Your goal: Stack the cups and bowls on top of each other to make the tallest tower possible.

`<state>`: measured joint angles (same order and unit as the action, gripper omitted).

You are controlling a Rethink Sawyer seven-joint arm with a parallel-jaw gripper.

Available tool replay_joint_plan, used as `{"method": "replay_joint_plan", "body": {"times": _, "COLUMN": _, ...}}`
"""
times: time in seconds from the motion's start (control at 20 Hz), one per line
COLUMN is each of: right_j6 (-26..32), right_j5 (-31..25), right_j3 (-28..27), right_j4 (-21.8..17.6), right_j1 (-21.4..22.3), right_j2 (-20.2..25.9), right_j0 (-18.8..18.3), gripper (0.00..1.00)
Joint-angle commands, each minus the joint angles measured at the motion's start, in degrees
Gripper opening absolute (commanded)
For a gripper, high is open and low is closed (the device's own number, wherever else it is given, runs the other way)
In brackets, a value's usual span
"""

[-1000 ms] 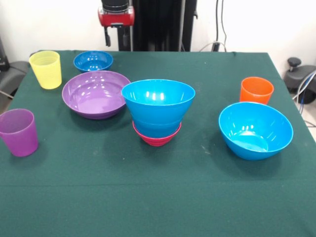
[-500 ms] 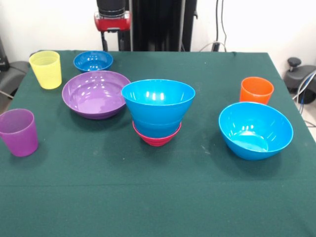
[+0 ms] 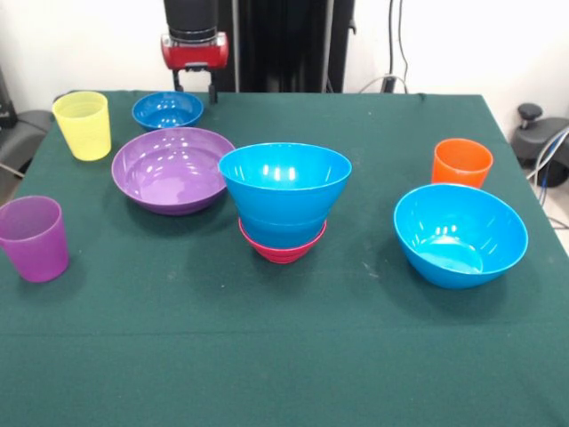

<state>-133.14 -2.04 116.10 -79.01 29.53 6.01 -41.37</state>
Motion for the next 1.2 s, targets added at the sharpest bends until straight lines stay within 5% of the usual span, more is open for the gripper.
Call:
{"method": "replay_joint_plan", "body": {"times": 0.05, "right_j6": 8.48, "right_j5": -3.22, "right_j3": -7.85, "right_j4": -4.10, "right_j1": -3.16, "right_j2": 6.37, "right_j0": 1.67, "gripper": 1.00}}
{"method": "replay_joint_plan", "body": {"times": 1.2, "right_j6": 0.53, "right_j5": 2.78, "right_j3": -15.17, "right_j4": -4.72, "right_j1": -7.38, "right_j2": -0.26, "right_j0": 10.03, "gripper": 1.00}}
